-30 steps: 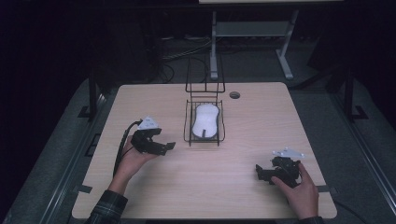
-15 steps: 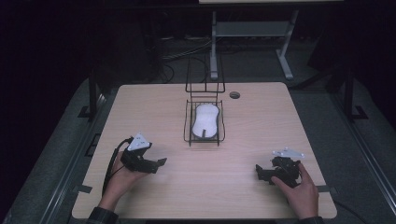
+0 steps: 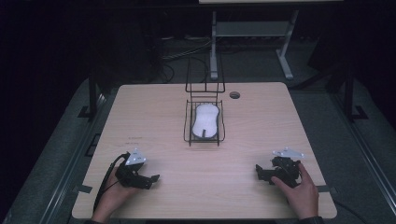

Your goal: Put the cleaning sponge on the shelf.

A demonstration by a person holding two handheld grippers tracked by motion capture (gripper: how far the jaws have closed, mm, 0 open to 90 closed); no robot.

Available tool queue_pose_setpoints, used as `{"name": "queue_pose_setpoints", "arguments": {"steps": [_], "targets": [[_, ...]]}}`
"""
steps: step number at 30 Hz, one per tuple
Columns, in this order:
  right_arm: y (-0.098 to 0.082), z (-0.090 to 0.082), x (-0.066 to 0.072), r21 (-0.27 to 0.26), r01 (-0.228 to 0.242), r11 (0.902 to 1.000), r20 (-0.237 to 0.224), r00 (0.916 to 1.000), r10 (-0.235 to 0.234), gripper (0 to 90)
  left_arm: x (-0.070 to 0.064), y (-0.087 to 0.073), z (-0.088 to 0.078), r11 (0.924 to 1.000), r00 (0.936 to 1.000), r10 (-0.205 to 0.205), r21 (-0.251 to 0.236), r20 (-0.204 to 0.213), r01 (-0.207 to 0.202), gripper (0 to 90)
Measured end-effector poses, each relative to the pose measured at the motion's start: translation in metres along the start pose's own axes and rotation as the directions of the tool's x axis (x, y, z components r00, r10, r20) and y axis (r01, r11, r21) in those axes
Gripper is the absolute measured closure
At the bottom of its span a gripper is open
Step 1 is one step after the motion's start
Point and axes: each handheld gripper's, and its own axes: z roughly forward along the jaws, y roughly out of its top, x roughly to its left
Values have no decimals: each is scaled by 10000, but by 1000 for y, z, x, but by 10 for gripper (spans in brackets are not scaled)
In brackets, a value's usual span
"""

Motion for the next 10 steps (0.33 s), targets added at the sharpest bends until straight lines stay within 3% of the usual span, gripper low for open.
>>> {"name": "queue_pose_setpoints", "arguments": {"steps": [3,10], "targets": [[0,0,0,-2,6,10000,-1,10000,-6,0,0,-5,-1,9997,10000,-92,-209,28,93,129],[0,0,0,-2,5,10000,1,10000,-5,0,2,-14,-2,9966,9998,107,-816,168,-93,127]]}}
